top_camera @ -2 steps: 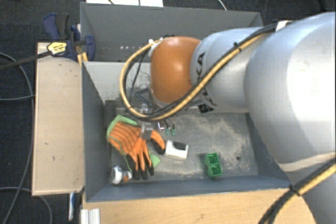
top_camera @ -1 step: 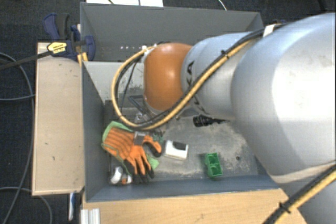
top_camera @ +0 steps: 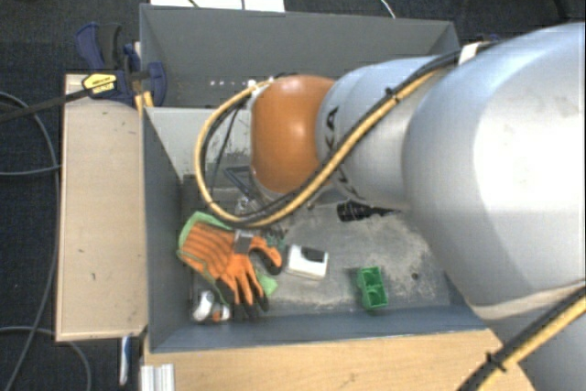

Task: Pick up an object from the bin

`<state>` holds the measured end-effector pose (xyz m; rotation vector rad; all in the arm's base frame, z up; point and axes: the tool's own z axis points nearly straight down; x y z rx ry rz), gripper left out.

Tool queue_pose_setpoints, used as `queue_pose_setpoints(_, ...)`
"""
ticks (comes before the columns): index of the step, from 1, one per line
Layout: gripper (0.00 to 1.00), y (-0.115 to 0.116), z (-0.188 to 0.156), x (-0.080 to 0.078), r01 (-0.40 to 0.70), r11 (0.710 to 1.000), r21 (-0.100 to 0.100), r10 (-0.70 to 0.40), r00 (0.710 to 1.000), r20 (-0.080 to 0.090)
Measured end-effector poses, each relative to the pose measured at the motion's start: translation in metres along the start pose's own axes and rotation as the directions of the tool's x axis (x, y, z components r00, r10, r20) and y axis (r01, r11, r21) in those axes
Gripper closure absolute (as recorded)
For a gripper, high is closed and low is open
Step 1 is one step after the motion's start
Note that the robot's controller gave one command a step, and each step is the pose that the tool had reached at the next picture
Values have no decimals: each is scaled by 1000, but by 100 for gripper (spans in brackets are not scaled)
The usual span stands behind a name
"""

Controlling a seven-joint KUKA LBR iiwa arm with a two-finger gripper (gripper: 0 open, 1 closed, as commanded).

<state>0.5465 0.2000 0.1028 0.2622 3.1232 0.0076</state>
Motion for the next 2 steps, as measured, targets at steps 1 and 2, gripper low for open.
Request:
queue_pose_setpoints(1, 100, 40, 28, -6, -217, 976, -1, 217, 976, 3)
queue_pose_setpoints(2, 100, 34, 31, 18, -84, 996, 0, 84, 996, 2)
